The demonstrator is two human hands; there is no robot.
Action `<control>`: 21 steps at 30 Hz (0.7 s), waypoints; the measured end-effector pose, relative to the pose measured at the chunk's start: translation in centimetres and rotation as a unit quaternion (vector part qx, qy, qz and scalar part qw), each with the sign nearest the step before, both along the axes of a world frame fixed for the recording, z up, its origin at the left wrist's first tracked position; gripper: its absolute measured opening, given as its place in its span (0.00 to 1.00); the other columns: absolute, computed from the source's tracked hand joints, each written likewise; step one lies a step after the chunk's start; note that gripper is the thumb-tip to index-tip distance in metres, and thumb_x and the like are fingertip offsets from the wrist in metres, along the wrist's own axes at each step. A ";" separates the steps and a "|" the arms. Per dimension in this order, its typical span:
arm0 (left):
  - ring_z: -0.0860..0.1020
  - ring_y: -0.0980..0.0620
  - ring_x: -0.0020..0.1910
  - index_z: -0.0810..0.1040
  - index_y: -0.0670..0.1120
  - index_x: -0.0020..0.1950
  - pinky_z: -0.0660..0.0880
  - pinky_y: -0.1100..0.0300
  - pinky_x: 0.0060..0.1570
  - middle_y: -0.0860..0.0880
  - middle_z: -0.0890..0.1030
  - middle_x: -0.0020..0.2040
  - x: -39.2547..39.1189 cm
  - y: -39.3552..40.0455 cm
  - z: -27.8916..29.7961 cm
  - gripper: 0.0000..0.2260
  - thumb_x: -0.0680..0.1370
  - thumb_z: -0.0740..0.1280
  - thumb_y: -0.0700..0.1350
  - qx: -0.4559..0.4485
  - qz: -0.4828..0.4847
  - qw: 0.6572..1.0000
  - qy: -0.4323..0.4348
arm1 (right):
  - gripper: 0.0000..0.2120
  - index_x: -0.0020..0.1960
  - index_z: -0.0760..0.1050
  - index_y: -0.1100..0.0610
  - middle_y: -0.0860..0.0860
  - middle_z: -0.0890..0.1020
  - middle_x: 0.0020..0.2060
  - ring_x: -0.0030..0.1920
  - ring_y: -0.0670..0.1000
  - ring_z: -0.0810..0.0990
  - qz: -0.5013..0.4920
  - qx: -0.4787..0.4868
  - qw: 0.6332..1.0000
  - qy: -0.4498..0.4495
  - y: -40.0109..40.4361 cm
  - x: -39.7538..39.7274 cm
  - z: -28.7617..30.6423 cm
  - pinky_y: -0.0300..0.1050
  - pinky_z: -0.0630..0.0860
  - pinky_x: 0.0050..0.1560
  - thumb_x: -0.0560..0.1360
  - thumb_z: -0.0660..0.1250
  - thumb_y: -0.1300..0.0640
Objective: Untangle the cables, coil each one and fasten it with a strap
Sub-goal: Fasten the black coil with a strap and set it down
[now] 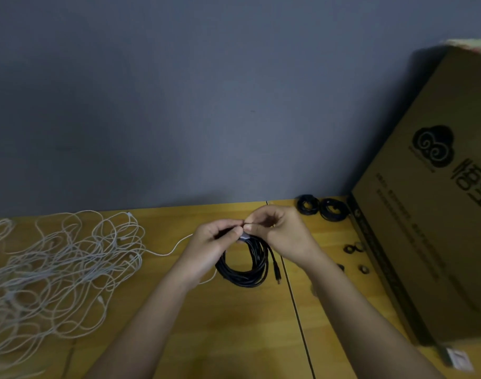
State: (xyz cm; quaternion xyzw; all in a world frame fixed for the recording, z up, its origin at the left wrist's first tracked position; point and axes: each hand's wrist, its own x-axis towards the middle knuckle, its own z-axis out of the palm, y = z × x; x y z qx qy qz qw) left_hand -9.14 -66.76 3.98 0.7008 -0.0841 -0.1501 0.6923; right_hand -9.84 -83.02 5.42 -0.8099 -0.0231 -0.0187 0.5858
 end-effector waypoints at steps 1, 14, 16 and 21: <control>0.81 0.64 0.43 0.81 0.49 0.52 0.72 0.74 0.41 0.56 0.84 0.44 0.1 -0.4 -0.1 0.08 0.77 0.67 0.38 0.012 -0.008 1.000 -0.008 | 0.04 0.41 0.81 0.59 0.51 0.84 0.37 0.38 0.45 0.82 -0.004 0.053 0.998 0.031 -0.6 0.1 -0.1 0.39 0.78 0.44 0.69 0.75 0.65; 0.79 0.60 0.55 0.74 0.60 0.54 0.75 0.62 0.56 0.55 0.82 0.54 5.9 -12.3 -6.1 0.13 0.75 0.71 0.45 0.138 -0.125 0.982 -0.033 | 0.12 0.43 0.81 0.56 0.53 0.83 0.39 0.38 0.51 0.82 -0.079 0.318 0.901 0.284 -13.0 3.1 -7.5 0.41 0.76 0.35 0.61 0.78 0.58; 0.77 0.59 0.59 0.71 0.63 0.51 0.73 0.66 0.54 0.55 0.80 0.57 7.5 -14.7 -7.5 0.13 0.75 0.71 0.48 0.186 -0.132 0.972 -0.050 | 0.15 0.46 0.82 0.60 0.55 0.84 0.41 0.41 0.53 0.83 -0.116 0.299 0.903 0.286 -14.9 4.4 -8.9 0.42 0.77 0.37 0.61 0.78 0.57; 0.74 0.56 0.64 0.75 0.51 0.59 0.72 0.60 0.59 0.52 0.79 0.60 11.7 -20.1 -11.7 0.12 0.77 0.70 0.47 0.226 -0.115 0.965 -0.073 | 0.12 0.50 0.80 0.61 0.55 0.84 0.46 0.48 0.55 0.83 -0.191 0.281 0.892 0.298 -19.2 8.9 -13.0 0.45 0.77 0.42 0.69 0.75 0.58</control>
